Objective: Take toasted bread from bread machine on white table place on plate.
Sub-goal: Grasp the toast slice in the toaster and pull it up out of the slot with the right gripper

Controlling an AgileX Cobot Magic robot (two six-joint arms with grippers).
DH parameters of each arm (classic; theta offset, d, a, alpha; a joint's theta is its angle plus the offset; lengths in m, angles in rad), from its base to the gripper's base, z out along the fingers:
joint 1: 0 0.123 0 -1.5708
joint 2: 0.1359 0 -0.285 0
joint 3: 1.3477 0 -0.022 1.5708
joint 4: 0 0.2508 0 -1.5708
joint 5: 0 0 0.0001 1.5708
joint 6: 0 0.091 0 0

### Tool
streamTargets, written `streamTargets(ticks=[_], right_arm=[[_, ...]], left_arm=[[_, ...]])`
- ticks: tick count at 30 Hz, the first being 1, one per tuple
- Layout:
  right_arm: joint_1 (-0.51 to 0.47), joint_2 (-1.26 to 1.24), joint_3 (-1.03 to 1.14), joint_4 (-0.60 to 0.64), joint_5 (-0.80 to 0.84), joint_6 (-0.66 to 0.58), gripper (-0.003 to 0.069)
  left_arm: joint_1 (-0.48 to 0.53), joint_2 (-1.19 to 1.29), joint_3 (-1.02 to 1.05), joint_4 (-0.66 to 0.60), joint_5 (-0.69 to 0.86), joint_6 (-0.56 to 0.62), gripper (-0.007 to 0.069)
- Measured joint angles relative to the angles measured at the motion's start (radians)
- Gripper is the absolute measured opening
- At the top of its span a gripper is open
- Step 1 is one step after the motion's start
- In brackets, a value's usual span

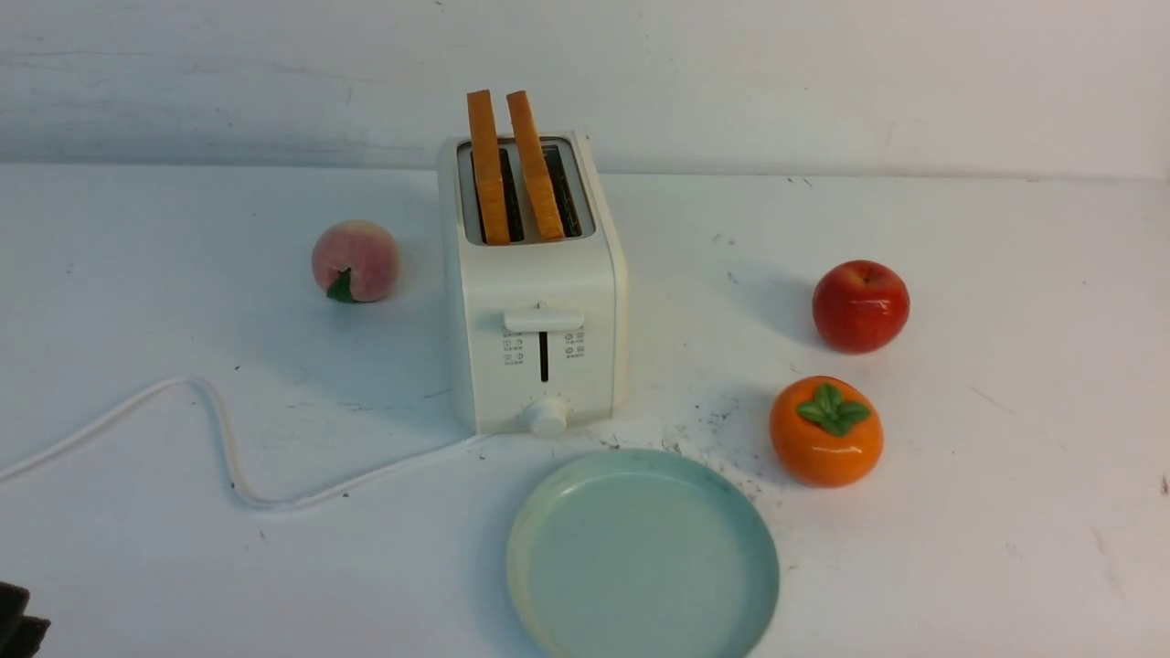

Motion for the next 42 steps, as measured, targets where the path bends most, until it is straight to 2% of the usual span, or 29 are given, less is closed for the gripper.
streamTargets(ticks=[6, 15, 22, 25, 28, 29, 30, 32, 38, 42], right_arm=[[0.000, 0.000, 0.000, -0.012, 0.000, 0.000, 0.0240], [0.000, 0.000, 0.000, -0.158, 0.004, 0.000, 0.0240], [0.000, 0.000, 0.004, -0.173, -0.036, 0.027, 0.0240], [0.000, 0.000, 0.006, -0.002, -0.151, 0.207, 0.0240], [0.000, 0.000, 0.006, 0.146, -0.238, 0.373, 0.0240], [0.000, 0.000, 0.006, 0.163, -0.248, 0.383, 0.0240], [0.000, 0.000, 0.006, 0.215, -0.277, 0.453, 0.0240], [0.000, 0.000, 0.006, 0.246, -0.293, 0.506, 0.0240], [0.000, 0.000, 0.006, 0.256, -0.305, 0.540, 0.0240], [0.000, 0.002, 0.006, 0.261, -0.450, 0.546, 0.0240]], left_arm=[[0.000, 0.000, 0.000, -0.058, -0.023, -0.003, 0.0242], [0.000, 0.000, 0.000, -0.062, -0.023, -0.003, 0.0242], [0.000, 0.000, 0.000, -0.099, 0.075, -0.004, 0.0220], [0.000, 0.000, 0.000, -0.166, 0.146, -0.007, 0.0153], [0.000, 0.000, 0.000, -0.232, 0.211, 0.007, 0.0054], [0.000, 0.000, 0.000, -0.236, 0.214, 0.010, 0.0047], [0.000, 0.000, 0.000, -0.270, 0.241, 0.030, -0.0014], [0.000, 0.000, 0.000, -0.308, 0.263, 0.058, -0.0014], [0.000, 0.000, -0.004, -0.432, 0.312, 0.141, -0.0014], [0.000, 0.000, -0.123, -0.460, 0.349, 0.283, -0.0014]])
